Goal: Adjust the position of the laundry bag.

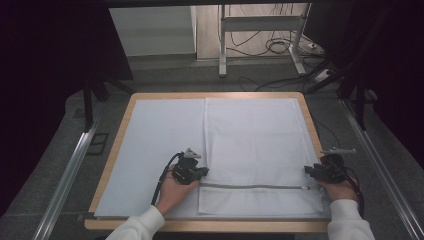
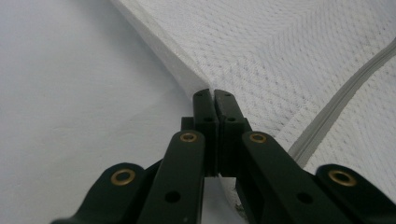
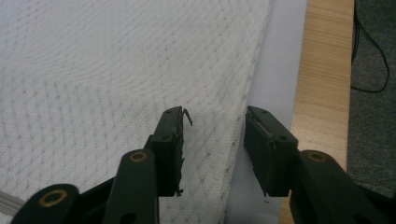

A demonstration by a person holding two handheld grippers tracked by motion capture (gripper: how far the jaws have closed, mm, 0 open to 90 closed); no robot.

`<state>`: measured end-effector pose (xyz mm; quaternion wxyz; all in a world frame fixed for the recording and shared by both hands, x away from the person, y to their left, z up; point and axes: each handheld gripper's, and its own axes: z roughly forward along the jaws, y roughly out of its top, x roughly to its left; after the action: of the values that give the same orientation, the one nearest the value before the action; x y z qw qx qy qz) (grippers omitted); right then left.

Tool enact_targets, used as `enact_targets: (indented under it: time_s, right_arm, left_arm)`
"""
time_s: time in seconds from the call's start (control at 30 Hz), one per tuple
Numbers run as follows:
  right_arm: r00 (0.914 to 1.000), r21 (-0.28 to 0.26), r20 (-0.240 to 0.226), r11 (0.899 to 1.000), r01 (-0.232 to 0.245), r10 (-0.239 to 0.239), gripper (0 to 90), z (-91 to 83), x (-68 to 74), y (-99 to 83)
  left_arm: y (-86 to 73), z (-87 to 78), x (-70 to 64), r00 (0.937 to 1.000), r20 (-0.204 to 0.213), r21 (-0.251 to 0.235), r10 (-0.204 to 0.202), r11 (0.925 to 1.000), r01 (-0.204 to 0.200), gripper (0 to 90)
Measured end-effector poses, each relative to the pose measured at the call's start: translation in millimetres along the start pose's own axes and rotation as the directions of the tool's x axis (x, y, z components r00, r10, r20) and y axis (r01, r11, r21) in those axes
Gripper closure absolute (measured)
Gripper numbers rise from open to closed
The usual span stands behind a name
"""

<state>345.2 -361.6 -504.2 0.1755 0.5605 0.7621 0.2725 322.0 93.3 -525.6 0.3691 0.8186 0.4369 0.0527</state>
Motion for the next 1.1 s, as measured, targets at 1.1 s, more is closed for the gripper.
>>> enact_targets:
  time_s: [1.1]
  right_arm:
    - [0.9974,-0.02,0.011,0.997,0.072,-0.072,86.7,-0.9,14.1,2.3]
  left_arm:
    - [-0.6,-2.5,2.1,1.0,0.008,-0.002,0.002,1.0,-0.002,89.5]
